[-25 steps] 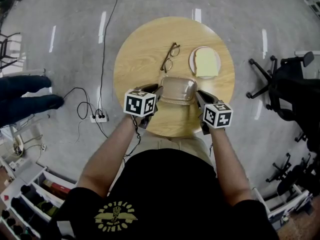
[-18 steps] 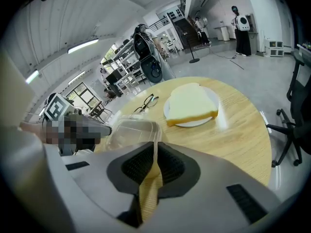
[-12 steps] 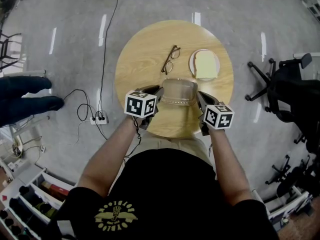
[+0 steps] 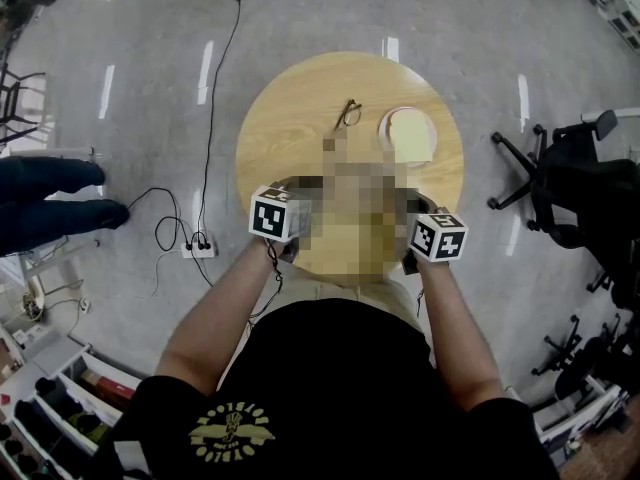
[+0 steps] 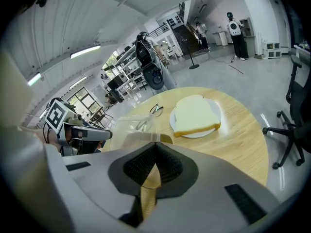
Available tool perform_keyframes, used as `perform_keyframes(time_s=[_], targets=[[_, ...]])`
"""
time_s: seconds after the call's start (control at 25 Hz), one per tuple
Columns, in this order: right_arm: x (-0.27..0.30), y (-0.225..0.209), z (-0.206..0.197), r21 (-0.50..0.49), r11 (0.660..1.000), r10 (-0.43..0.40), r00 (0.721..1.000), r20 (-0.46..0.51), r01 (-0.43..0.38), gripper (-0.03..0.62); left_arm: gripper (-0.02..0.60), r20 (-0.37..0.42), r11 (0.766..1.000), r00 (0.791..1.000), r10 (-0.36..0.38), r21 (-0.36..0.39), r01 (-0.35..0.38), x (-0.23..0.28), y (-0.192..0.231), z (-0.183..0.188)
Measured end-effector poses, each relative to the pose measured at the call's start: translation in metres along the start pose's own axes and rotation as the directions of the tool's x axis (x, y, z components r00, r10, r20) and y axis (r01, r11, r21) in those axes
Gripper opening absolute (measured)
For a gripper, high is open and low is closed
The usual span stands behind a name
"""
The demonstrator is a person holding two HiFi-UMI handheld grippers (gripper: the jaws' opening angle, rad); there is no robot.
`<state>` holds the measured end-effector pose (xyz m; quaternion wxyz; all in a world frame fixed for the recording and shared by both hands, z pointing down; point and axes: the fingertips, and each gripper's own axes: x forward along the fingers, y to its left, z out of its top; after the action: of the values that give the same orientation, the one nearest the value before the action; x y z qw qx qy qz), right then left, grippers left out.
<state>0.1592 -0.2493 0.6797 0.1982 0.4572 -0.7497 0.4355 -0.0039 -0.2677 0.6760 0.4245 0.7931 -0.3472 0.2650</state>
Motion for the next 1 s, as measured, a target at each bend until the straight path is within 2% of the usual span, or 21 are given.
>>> perform_keyframes(time_s=[0.32,0.56,1.0], targets=[[-0.017,0.014,0.013,-0.021,1.0,0.0,0.999,0.051,0.001,0.014,0.038,0.046,0.997,0.999,0.0,0.072,-0.004,-0.02,-0.009,0.01],[-0.037,0.035,0.025,-0.059,0.998,0.01,0.994,0.111,-0.003,0.014,0.015,0.108,0.993,0.994,0.013,0.114,-0.025,-0.044,-0.016,0.022],[-0.07,0.069,0.042,-0.102,0.995,0.005,0.979,0.205,0.016,0.014,0.015,0.192,0.984,0.981,-0.005,0.177,-0.029,-0.082,-0.03,0.037]])
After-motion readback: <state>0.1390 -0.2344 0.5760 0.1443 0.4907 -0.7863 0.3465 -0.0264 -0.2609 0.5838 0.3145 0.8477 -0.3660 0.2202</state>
